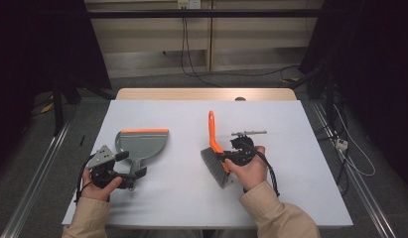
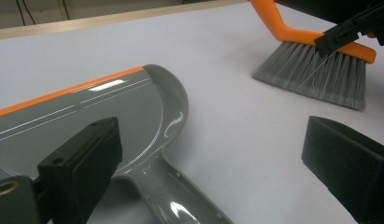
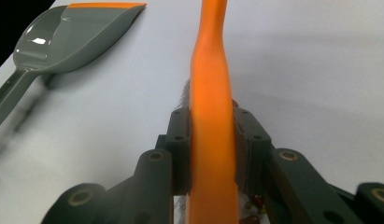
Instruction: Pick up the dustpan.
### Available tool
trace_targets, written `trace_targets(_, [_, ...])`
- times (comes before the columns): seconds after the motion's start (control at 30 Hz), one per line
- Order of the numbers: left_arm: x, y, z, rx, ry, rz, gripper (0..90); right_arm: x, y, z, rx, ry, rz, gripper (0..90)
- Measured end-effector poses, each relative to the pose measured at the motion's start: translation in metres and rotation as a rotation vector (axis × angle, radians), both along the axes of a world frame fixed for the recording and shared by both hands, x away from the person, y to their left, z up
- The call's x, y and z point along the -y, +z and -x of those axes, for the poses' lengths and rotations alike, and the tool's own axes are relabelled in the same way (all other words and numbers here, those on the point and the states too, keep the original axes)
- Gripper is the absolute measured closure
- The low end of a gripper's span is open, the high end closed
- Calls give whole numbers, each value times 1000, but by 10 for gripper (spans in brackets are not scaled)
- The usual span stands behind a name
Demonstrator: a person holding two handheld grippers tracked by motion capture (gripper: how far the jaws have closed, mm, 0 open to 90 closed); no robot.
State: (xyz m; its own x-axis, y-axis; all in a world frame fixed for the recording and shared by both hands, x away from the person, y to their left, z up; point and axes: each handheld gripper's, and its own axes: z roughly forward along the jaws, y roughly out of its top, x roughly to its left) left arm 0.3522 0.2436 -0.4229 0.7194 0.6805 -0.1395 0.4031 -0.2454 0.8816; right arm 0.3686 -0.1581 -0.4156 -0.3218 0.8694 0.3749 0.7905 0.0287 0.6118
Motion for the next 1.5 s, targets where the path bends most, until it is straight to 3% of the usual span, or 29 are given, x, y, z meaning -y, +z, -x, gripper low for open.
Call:
trace_targets(0.37, [0, 0, -2, -2, 0, -2, 50, -3, 7, -10, -15, 21, -135, 718])
trace_targets(0.53, [-1, 0, -2, -2, 3, 3, 50, 3, 23, -20, 77, 51, -128, 717])
trace_targets(0.67, [-2, 0, -2, -3, 3, 5, 50, 15, 35, -32, 184, 100, -49, 717])
trace_targets(0.77, [-2, 1, -2, -4, 6, 8, 49, 27, 35, -43, 225, 120, 43, 717])
trace_targets(1.0, [-2, 0, -3, -6, 8, 7, 50, 45, 17, -58, 264, 184, 219, 717])
trace_targets(1.1, [-2, 0, -3, -5, 7, 4, 50, 46, 11, -61, 249, 205, 243, 716])
trace_targets(1.23, [-1, 0, -3, -7, 9, 4, 49, 45, 7, -63, 207, 233, 230, 714])
trace_targets(1.4, [-1, -1, -3, -7, 7, 5, 50, 45, 11, -65, 144, 218, 207, 710])
trace_targets(1.5, [-1, -1, -3, -7, 5, 5, 50, 43, 13, -68, 119, 215, 246, 686])
